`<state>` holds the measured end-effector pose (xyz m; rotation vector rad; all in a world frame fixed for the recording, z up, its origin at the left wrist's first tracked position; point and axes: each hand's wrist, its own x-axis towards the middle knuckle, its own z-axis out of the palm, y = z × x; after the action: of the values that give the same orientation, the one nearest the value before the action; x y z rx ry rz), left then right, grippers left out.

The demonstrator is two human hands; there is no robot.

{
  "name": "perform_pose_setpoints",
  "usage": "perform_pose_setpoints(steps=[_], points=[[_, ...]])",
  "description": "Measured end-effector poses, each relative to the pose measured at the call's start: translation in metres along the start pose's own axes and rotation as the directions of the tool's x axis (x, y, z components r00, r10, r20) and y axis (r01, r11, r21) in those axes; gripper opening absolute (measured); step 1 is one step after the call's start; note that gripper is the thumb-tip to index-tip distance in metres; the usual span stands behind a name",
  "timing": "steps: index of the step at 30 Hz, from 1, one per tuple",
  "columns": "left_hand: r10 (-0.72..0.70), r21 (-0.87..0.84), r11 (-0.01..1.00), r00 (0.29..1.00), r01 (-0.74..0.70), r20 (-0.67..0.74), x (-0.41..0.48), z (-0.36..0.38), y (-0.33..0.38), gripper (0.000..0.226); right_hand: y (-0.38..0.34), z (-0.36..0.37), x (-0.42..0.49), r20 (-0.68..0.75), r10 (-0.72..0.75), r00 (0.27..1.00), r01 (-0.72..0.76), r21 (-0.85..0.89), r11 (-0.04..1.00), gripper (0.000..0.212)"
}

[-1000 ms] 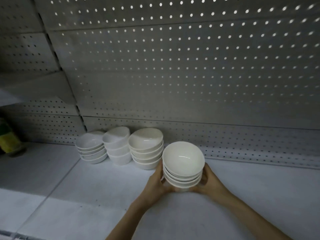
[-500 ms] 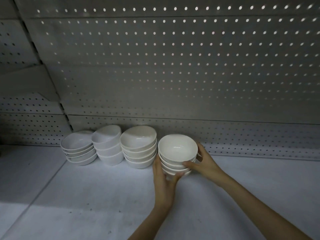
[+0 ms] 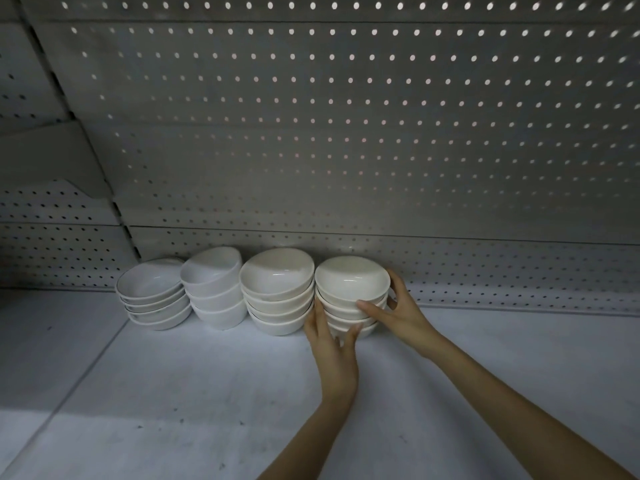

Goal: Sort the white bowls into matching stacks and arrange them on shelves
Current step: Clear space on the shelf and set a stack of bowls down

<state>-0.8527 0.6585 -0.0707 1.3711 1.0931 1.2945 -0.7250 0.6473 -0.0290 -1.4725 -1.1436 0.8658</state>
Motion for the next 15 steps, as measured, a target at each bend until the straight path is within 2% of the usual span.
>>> perform_pose_setpoints(steps=[6, 10, 13, 15], points=[[-0.036, -0.059, 0.998, 0.999, 0.037, 0.025, 0.001, -0.001, 0.005, 0.073, -0.001, 0.006, 0.0, -0.02, -0.004, 1.0, 0.003, -0.025, 1.0, 0.081], [0.008, -0.025, 1.0, 0.989, -0.004, 0.144, 0.004, -0.015, -0.003, 0.071, -0.008, 0.007, -0.007, -0.017, 0.031, 0.999, -0.032, -0.041, 0.999, 0.072], [0.041, 0.117, 0.99, 0.964, -0.074, 0.261, 0.007, -0.035, -0.006, 0.061, -0.009, -0.001, -0.021, -0.071, 0.045, 0.996, -0.061, -0.229, 0.971, 0.085], [0.102, 0.24, 0.952, 0.935, -0.191, 0.339, 0.01, -0.051, -0.007, 0.05, -0.009, -0.014, -0.039, -0.125, 0.021, 0.992, -0.077, -0.461, 0.884, 0.082]])
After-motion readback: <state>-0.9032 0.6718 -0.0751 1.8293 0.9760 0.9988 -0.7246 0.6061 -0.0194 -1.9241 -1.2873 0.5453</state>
